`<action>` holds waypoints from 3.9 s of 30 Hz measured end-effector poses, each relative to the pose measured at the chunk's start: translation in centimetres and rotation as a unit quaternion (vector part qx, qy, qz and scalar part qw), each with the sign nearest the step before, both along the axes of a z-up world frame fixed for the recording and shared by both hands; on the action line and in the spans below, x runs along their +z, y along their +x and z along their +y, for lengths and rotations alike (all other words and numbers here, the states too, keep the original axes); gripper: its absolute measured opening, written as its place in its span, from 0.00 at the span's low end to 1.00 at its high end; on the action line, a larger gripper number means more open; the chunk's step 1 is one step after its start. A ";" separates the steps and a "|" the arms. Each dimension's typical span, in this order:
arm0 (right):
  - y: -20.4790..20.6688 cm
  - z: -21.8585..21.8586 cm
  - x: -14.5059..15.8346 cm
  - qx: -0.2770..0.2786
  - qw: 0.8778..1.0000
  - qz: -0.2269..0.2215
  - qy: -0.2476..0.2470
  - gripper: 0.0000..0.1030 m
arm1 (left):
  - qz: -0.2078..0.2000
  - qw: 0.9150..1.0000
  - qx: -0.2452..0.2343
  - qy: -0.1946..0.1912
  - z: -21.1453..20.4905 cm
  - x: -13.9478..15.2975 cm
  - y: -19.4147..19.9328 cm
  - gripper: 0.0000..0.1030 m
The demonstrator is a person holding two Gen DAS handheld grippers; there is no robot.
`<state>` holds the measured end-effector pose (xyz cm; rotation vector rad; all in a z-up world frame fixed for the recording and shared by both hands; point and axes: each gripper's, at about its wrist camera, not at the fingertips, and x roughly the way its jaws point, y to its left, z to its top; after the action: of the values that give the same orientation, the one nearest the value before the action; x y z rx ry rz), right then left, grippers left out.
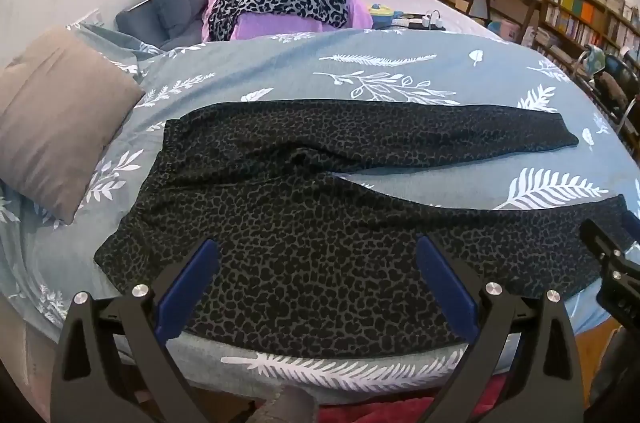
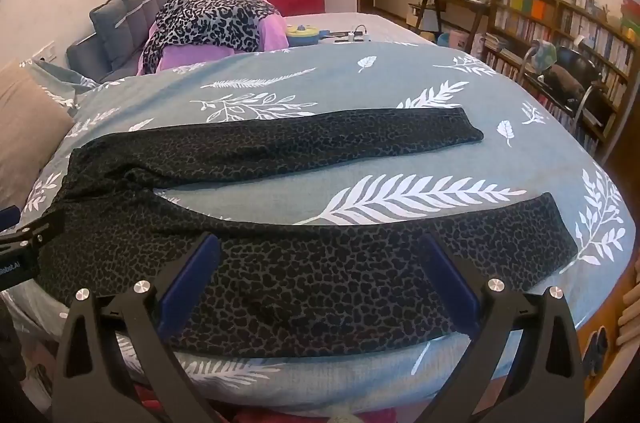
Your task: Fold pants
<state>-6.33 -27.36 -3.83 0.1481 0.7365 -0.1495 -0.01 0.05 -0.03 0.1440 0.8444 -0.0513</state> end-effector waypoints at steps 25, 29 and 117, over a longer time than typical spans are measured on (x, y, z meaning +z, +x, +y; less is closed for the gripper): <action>-0.2 -0.5 0.0 -0.004 1.000 0.001 0.008 0.98 | 0.007 1.000 0.023 0.002 0.7 -0.2 0.0 0.95; -0.2 -0.3 -0.2 -0.006 1.000 0.004 0.008 0.98 | 0.012 1.000 0.025 0.004 0.8 -0.4 0.1 0.95; 8.0 1.4 -7.9 0.037 0.991 0.114 0.054 0.98 | 0.076 0.985 0.152 -0.044 24.7 -10.4 30.7 0.95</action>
<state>1.64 -25.99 -11.74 0.2091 0.9783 -0.0562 30.66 24.71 -10.40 -0.0740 1.0066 0.1883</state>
